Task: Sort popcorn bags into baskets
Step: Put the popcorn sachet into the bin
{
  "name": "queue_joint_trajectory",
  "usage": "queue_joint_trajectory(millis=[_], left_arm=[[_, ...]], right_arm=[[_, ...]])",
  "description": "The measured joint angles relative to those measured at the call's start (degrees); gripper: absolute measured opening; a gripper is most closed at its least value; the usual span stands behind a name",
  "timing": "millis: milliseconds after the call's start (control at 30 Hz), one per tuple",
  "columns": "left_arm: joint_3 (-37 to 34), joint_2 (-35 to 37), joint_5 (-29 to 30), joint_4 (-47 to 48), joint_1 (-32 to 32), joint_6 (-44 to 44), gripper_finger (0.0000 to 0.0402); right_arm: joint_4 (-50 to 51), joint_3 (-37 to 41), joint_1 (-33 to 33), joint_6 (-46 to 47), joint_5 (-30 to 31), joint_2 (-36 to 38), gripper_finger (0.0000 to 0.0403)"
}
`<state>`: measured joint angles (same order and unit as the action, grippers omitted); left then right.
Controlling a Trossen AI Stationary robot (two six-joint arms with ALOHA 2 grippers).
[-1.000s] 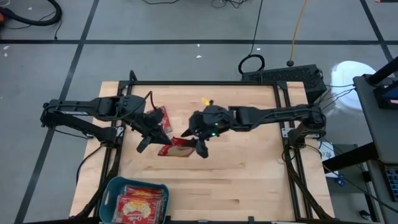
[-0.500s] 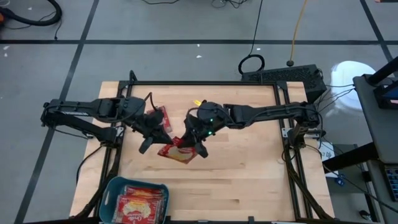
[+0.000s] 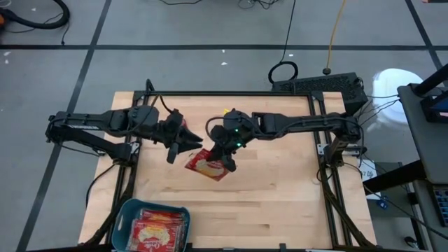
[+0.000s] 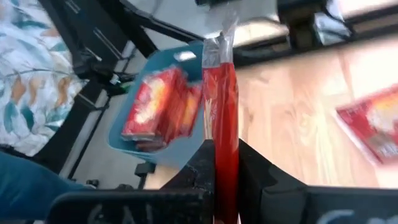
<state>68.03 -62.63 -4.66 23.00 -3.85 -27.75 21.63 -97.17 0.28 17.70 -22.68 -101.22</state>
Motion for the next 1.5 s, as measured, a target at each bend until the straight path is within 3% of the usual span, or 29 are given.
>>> queue_joint_trajectory(millis=[300,567,633,833,1067,1333,1500], left_arm=[[0.0,0.3,4.9,1.0,0.0,-1.0,0.0179],[0.0,3.1,19.1,-1.1,-0.3,0.3,0.0197],[0.0,3.8,22.6,-0.7,-0.8,0.7,0.0198],[0.0,3.1,29.5,-9.0,-2.9,3.6,0.0198],[1.5,-3.6,36.4,-22.1,-7.1,24.0,0.0202],[11.3,-14.3,55.7,-21.6,-8.5,47.3,0.0243],[14.2,-18.9,58.7,-21.3,-5.2,53.3,0.0280]], right_arm=[[3.7,0.0,-2.7,3.0,-0.1,1.1,0.0016],[14.5,0.0,-5.6,11.5,2.0,5.8,0.0016],[14.9,0.0,-6.3,14.8,6.8,7.7,0.0022],[8.5,-0.1,-6.6,24.0,31.2,12.1,0.0045],[-7.5,-0.1,-4.9,26.3,52.6,11.5,0.0023],[-18.8,-0.2,-5.1,31.9,61.4,9.3,0.0033],[-17.1,0.0,-6.3,37.3,64.6,9.0,0.0032]])
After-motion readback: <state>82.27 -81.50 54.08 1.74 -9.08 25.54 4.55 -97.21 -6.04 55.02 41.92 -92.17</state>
